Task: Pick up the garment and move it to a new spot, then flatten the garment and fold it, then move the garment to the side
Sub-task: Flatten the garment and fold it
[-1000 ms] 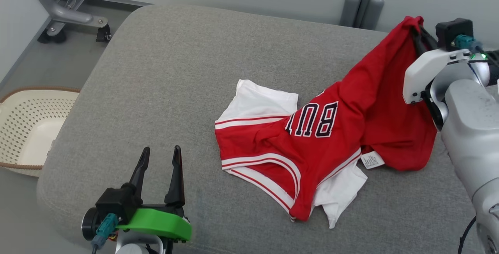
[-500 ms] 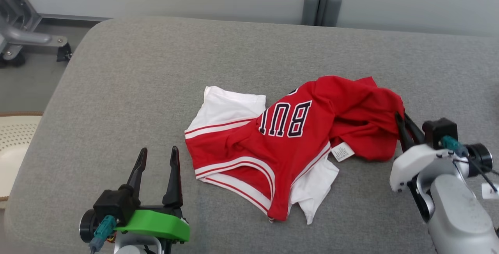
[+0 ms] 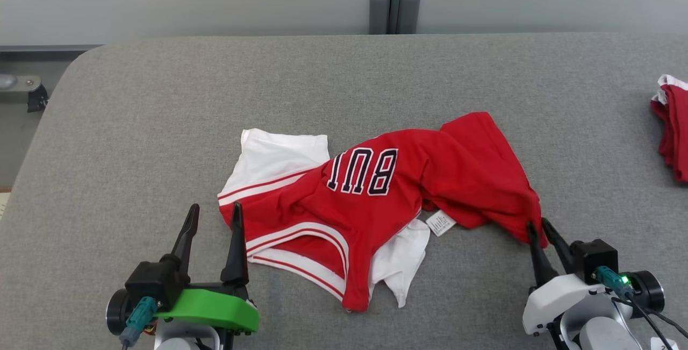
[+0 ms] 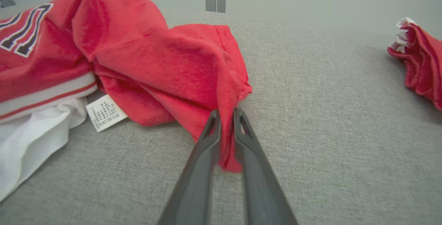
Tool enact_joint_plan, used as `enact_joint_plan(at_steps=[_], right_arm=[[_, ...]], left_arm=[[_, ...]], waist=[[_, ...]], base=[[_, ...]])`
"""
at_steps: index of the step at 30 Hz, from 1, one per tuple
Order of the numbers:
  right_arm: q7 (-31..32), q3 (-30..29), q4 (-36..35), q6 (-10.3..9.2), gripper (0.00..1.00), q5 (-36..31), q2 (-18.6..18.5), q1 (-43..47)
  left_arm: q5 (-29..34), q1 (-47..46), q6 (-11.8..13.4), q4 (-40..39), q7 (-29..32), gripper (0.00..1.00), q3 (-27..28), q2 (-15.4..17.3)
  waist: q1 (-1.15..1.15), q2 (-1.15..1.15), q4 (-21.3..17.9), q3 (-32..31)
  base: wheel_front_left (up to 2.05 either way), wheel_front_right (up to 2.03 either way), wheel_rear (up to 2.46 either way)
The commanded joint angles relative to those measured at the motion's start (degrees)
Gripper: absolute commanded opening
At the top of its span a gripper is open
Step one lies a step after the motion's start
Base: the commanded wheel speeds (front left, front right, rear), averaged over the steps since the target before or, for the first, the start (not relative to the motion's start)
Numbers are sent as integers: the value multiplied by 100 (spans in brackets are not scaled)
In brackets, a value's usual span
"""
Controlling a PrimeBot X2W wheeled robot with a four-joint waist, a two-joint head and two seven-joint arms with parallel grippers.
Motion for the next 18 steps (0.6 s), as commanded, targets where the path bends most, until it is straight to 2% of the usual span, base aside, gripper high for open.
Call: enact_joint_plan(at_steps=[1,10,13,18], right_arm=[[-17,-37,-131,-11,100,26,2,122],[-17,9,-1130,-11,100,12,14,411],[-2,409,-1188,-10,100,145,47,441],[240,1211,-749,-10,100,438,63,281]], left_arm=[[-13,-22,1,9,-1,100,31,39],[-41,15,-7,60,0,100,42,30],[-49,6,-26,59,0,100,14,25],[-55,-50,-31,28,0,100,-31,15]], waist=[[0,0,-38,-12],[0,0,-60,-112],[0,0,6,-112],[0,0,195,-42]], base=[[0,0,0],[0,0,0],[0,0,0],[0,0,0]])
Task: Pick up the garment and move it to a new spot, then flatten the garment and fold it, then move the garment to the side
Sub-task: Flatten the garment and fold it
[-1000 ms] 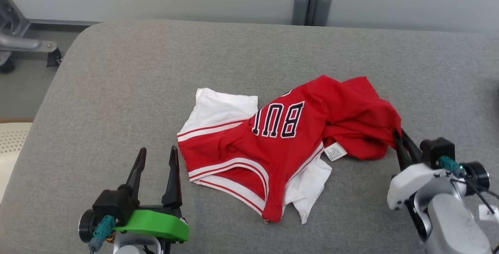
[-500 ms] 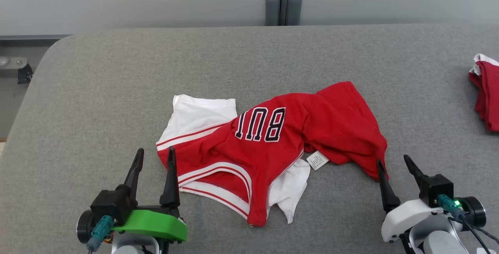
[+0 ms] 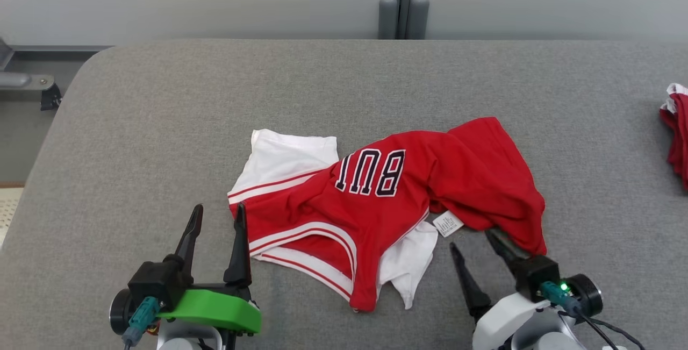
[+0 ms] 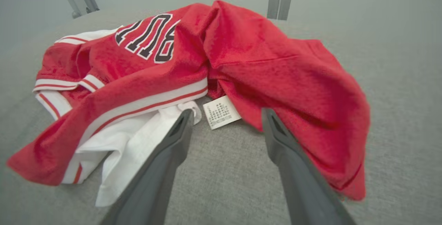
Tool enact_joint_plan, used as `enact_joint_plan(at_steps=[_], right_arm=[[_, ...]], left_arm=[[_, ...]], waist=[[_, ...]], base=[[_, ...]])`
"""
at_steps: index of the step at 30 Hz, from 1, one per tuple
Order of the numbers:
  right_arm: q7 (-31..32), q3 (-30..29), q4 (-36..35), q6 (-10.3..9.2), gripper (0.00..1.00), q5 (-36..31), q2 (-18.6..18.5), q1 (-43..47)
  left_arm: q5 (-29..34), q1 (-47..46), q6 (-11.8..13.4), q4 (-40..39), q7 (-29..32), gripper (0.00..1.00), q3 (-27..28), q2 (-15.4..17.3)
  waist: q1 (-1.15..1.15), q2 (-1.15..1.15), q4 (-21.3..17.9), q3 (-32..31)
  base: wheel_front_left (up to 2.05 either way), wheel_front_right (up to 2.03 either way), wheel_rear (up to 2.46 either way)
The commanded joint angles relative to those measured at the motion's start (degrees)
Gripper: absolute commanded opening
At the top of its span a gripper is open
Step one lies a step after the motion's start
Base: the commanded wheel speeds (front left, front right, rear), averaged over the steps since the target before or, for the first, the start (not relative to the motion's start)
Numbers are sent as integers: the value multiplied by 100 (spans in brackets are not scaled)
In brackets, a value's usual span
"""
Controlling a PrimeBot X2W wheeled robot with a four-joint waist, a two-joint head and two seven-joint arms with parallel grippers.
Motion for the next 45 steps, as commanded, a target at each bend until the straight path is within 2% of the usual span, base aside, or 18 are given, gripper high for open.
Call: enact_joint_plan(at_steps=[1,9,10,11,12,13,19,29,30,31,39,45], right_arm=[[29,175,175,-11,100,129,2,-150],[28,700,1476,-11,100,350,54,-891],[22,742,1617,-11,82,388,63,-963],[37,805,1786,-11,30,446,75,-1037],[28,862,1895,-11,17,479,82,-1088],[5,923,2016,-11,0,538,89,-1138],[-172,1127,2134,-11,0,723,102,-932],[-238,1005,1254,-11,0,606,87,57],[-240,979,1141,-10,37,586,90,149],[-242,953,1041,-10,100,580,95,219],[-246,267,-114,-11,100,332,65,508],[-244,-208,-1183,-10,100,34,54,448]], left_arm=[[-29,-58,5,-15,-2,100,10,17],[-27,-82,11,2,-2,100,-20,6],[-26,-78,4,10,-2,100,-29,5],[-25,-71,1,23,-2,100,-37,3],[-23,-64,-3,34,-2,100,-46,3],[-22,-55,-4,44,-2,100,-54,2],[-38,63,23,83,-2,100,-73,-3],[-91,212,-3,212,-1,100,-79,-4],[-92,218,-8,238,-1,100,-85,-4],[-90,218,-10,263,-1,100,-96,-4],[-182,178,26,572,35,100,-87,22],[-264,-139,130,1151,315,100,36,162]], waist=[[0,0,128,63],[0,0,417,130],[0,0,440,123],[0,0,462,110],[0,0,478,99],[0,0,490,87],[0,0,407,-2],[0,0,-118,-124],[0,0,-172,-134],[0,0,-218,-143],[0,0,-498,-182],[0,0,-610,-102]], base=[[0,0,0],[0,0,0],[0,0,0],[0,0,0],[0,0,0],[0,0,0],[0,0,0],[0,0,0],[0,0,0],[0,0,0],[0,0,0],[0,0,0]])
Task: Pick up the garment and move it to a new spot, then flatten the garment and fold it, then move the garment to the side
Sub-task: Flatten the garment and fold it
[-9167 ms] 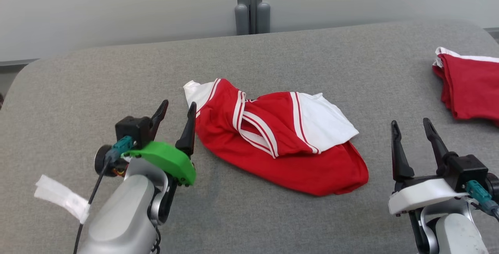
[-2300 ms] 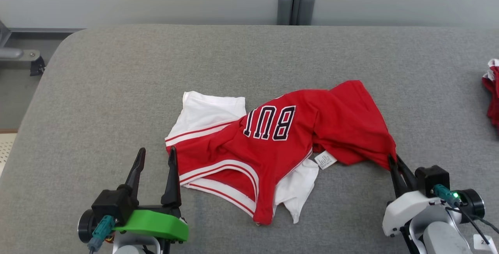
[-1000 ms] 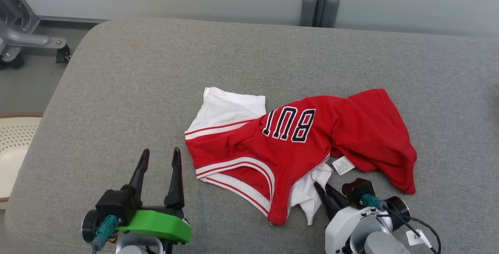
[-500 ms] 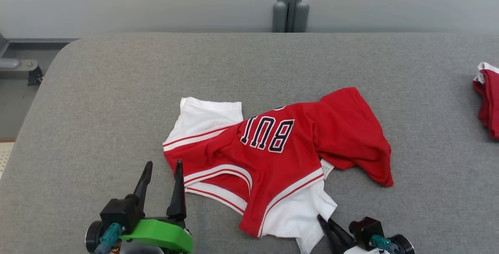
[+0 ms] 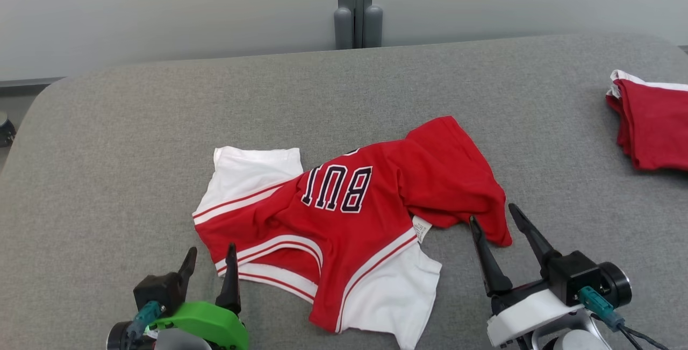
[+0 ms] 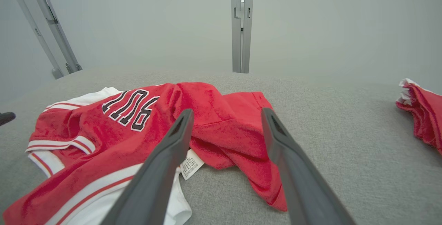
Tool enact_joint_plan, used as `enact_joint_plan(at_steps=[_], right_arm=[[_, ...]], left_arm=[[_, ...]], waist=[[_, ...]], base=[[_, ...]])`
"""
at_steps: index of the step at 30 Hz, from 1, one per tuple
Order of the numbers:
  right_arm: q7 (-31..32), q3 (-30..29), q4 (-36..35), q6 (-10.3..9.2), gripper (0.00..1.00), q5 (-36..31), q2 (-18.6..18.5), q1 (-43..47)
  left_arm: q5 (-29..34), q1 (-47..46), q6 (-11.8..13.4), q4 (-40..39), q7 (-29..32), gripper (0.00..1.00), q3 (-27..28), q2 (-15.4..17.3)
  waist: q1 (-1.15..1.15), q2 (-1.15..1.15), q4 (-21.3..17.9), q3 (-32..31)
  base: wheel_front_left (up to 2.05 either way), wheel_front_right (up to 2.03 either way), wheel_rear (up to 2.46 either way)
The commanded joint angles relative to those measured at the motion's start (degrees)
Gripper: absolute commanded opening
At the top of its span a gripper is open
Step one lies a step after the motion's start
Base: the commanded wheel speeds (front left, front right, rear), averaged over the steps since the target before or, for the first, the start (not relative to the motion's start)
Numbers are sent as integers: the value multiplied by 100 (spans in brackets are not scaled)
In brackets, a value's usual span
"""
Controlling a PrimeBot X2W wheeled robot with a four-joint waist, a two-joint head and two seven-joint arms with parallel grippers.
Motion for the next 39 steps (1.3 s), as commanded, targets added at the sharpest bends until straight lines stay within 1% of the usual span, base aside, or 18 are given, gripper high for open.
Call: enact_joint_plan(at_steps=[1,5,8,11,15,16,17,18,19,23,30,33,39], right_arm=[[-16,-48,-192,-9,100,-66,-9,-24],[-16,-78,-608,-9,100,-153,-2,-124],[-16,-38,-833,-9,100,-187,3,-219],[-17,-19,-947,-9,100,-194,5,-289],[-17,-79,-1027,-9,100,-219,11,-314],[-17,-101,-1044,-9,100,-233,13,-322],[-17,-128,-1066,-9,100,-239,14,-334],[-17,-153,-1084,-9,100,-237,17,-344],[-17,-192,-1105,-9,100,-242,19,-355],[-17,-352,-1197,-9,100,-286,30,-380],[-17,-707,-1371,-9,100,-364,47,-380],[-17,-874,-1415,-9,100,-414,58,-378],[-17,-1020,-1423,-9,100,-425,63,-437]], left_arm=[[-26,-204,50,147,102,100,52,62],[-166,-569,140,671,473,100,144,100],[-254,-873,139,1088,735,100,180,125],[-292,-1101,125,1396,775,100,205,111],[-381,-1321,0,1695,749,100,178,86],[-378,-1354,-22,1746,735,81,166,80],[-384,-1396,-60,1799,697,40,141,71],[-385,-1429,-95,1825,659,5,121,64],[-373,-1479,-120,1840,579,0,101,58],[-310,-1679,-191,1813,357,0,46,79],[-8,-2310,-216,1410,196,0,-171,308],[164,-2755,-234,1151,296,0,-256,465],[421,-3828,-318,764,770,0,-376,867]], waist=[[0,0,-45,73],[0,0,-97,217],[0,0,-170,369],[0,0,-234,509],[0,0,-279,622],[0,0,-286,637],[0,0,-292,653],[0,0,-296,665],[0,0,-295,676],[0,0,-270,701],[0,0,-230,743],[0,0,-244,784],[0,0,-411,951]], base=[[0,0,0],[0,0,0],[0,0,0],[0,0,0],[0,0,0],[0,0,0],[0,0,0],[0,0,0],[0,0,0],[0,0,0],[0,0,0],[0,0,0],[0,0,0]])
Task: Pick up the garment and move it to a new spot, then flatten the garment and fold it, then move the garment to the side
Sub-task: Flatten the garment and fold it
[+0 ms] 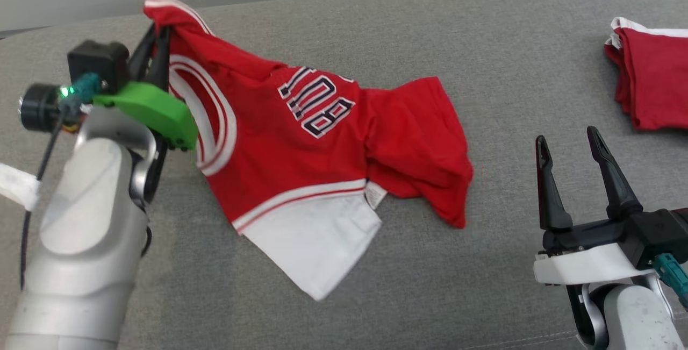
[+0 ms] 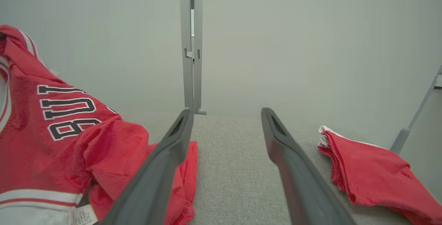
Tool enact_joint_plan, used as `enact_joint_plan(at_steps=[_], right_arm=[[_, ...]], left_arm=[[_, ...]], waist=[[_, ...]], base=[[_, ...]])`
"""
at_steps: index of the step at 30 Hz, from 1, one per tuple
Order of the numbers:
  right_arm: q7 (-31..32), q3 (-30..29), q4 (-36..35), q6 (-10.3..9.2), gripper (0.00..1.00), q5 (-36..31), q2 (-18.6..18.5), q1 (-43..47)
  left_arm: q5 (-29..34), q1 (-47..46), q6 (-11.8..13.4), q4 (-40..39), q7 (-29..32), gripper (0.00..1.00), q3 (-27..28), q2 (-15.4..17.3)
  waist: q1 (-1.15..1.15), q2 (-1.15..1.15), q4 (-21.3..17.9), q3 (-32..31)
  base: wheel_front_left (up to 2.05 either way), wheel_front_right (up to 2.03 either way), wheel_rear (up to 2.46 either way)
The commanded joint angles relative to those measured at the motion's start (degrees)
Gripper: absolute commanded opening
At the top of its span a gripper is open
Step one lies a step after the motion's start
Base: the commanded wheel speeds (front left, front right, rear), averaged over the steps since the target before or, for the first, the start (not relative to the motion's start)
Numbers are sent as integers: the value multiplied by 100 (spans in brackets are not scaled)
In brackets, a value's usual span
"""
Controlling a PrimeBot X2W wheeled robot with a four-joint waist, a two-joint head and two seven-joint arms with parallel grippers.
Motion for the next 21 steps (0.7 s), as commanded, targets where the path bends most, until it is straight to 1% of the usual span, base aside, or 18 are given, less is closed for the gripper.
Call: enact_joint_plan(at_steps=[1,5,10,11,12,13,14,18,21], right_arm=[[-17,-10,-4,-9,100,17,-1,-72],[-17,41,26,-9,100,81,0,-181],[-17,150,77,-9,100,162,2,-286],[-17,180,87,-9,100,182,1,-308],[-17,197,96,-9,100,186,1,-316],[-17,215,114,-9,100,205,1,-326],[-17,219,126,-9,100,214,1,-341],[-17,332,291,-9,100,184,3,-369],[-17,348,426,-9,100,162,-1,-395]], left_arm=[[69,-242,-50,-24,109,0,-24,104],[238,-812,-134,156,410,0,-114,463],[320,-1196,-159,666,552,0,-136,708],[333,-1244,-168,800,538,13,-138,757],[336,-1266,-168,902,511,43,-140,780],[342,-1289,-167,1013,469,97,-147,784],[324,-1303,-155,1102,426,100,-140,776],[252,-1331,-166,1441,179,100,-143,706],[193,-1325,-211,1595,4,100,-174,639]], waist=[[0,0,-123,116],[0,0,-352,289],[0,0,-624,503],[0,0,-679,549],[0,0,-717,579],[0,0,-753,612],[0,0,-774,632],[0,0,-790,642],[0,0,-694,543]], base=[[0,0,0],[0,0,0],[0,0,0],[0,0,0],[0,0,0],[0,0,0],[0,0,0],[0,0,0],[0,0,0]])
